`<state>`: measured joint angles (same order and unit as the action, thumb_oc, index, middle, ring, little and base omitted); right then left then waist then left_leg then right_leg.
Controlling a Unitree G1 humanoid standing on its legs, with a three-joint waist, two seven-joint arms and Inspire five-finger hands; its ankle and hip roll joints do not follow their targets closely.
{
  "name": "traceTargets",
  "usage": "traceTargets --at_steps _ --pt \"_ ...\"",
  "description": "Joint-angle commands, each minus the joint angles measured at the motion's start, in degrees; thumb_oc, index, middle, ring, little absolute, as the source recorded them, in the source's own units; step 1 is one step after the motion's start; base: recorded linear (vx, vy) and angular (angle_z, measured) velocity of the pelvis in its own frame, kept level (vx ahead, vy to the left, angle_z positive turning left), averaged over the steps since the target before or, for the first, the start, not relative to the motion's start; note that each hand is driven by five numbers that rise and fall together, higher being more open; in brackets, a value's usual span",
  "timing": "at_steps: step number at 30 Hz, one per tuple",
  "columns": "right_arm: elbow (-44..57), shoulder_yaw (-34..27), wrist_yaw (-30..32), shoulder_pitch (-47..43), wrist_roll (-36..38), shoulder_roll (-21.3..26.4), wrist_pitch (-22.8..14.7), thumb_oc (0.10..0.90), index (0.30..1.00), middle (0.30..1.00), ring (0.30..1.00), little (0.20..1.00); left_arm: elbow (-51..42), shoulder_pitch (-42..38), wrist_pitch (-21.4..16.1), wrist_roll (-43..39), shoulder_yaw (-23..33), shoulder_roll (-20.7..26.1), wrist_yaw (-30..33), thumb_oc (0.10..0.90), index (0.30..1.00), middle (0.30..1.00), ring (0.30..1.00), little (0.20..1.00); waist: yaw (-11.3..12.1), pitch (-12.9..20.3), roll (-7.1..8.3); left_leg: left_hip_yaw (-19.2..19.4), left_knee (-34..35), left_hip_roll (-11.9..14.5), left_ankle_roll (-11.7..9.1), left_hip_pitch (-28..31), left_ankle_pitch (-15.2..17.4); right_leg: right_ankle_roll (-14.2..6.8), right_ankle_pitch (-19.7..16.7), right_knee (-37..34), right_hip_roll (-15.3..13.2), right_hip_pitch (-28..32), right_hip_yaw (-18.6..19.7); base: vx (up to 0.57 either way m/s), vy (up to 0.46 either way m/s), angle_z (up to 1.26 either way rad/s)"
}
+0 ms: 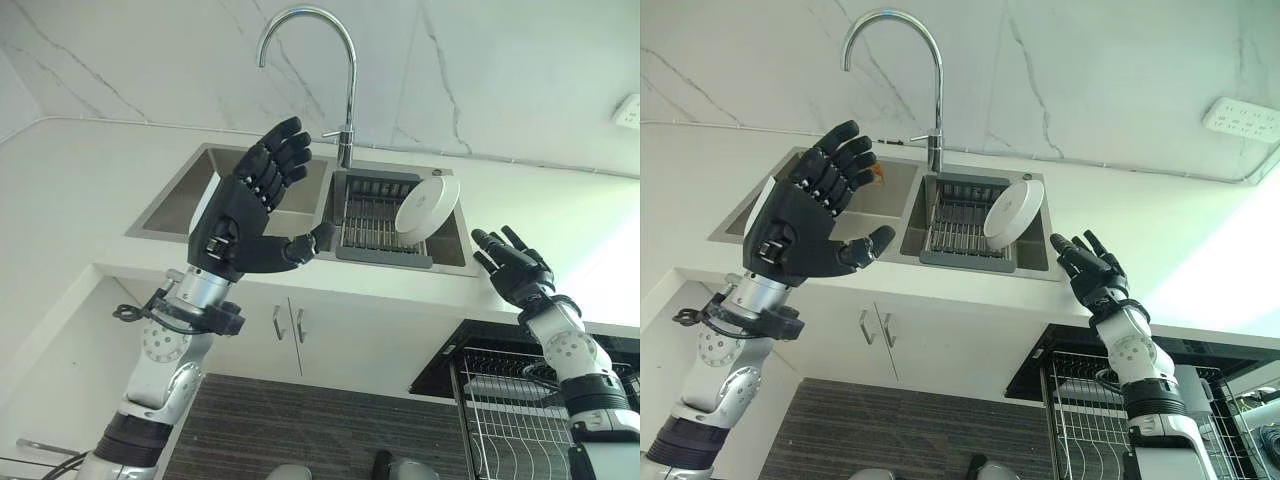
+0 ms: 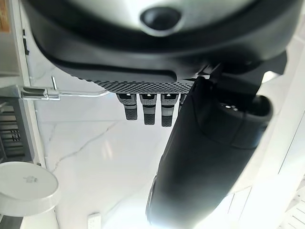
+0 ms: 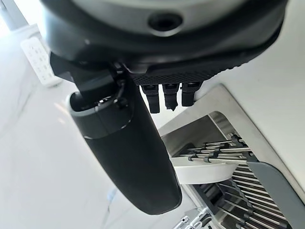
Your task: Place the dishes in the dishwasher.
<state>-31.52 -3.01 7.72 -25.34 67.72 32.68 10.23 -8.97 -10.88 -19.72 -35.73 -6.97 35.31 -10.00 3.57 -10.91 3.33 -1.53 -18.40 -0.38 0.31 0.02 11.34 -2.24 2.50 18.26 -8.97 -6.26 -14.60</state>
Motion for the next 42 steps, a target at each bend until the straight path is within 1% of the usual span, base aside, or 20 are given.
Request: traceTargets --at_steps 1,10,16,29,42 --pt "-1.23 0.33 -3.58 -8.53 1.12 3.57 -1.62 0.8 0.9 0.9 0.9 0.9 -2.86 -7.83 -3.11 -2.41 -0.9 2.25 1.06 0.8 0.9 0.9 0.9 0.9 1.18 4.37 1.02 2.66 1.21 -0.14 1.59 3.71 6.44 -7.06 -1.7 -1.07 -2.91 -1.53 -1.42 -0.01 0.002 0.04" --pt "-4.65 2.11 -5.11 -11.66 0.0 4.75 -0.43 0.8 0.9 0.9 0.9 0.9 -2.58 -8.77 -2.65 -2.85 -1.07 2.91 1.25 0.8 0.9 0.9 0.9 0.9 1.87 4.52 0.96 2.1 1.21 -0.27 1.39 3.89 6.43 -7.15 -1.78 -1.07 -3.35 -1.34 -2.26 0.0 0.0 0.03" --pt "-5.72 2.89 -4.87 -14.01 -0.51 5.65 -1.55 0.8 0.9 0.9 0.9 0.9 -2.4 -9.11 -2.56 -2.84 -1.32 3.01 1.57 0.8 0.9 0.9 0.9 0.9 2.17 4.71 0.88 1.71 1.21 -0.32 1.28 3.92 6.38 -7.04 -1.66 -1.07 -3.45 -1.11 -2.58 0.01 0.002 0.06" --pt "-11.4 3.86 -6.37 -18.6 -0.48 9.36 -0.34 0.8 0.9 0.9 0.9 0.9 -1.86 -9.19 -2.24 -4.76 -1.27 4.86 1.19 0.8 0.9 0.9 0.9 0.9 3.17 5.36 1.01 0.92 1.21 -0.43 0.93 3.76 6.24 -7.07 -1.48 -1.07 -3.78 -0.78 -3.16 0.02 -0.001 0.05" --pt "-14.54 4.41 -5.6 -19.86 -0.88 9.84 0.49 0.8 0.9 0.9 0.9 0.9 -1.37 -10.04 -1.62 -5.41 -1.84 6.0 1.63 0.8 0.9 0.9 0.9 0.9 3.48 5.21 0.88 0.42 1.21 -0.67 0.98 3.81 6.21 -7.13 -1.58 -1.07 -3.88 -0.6 -3.1 0.01 -0.001 0.03"
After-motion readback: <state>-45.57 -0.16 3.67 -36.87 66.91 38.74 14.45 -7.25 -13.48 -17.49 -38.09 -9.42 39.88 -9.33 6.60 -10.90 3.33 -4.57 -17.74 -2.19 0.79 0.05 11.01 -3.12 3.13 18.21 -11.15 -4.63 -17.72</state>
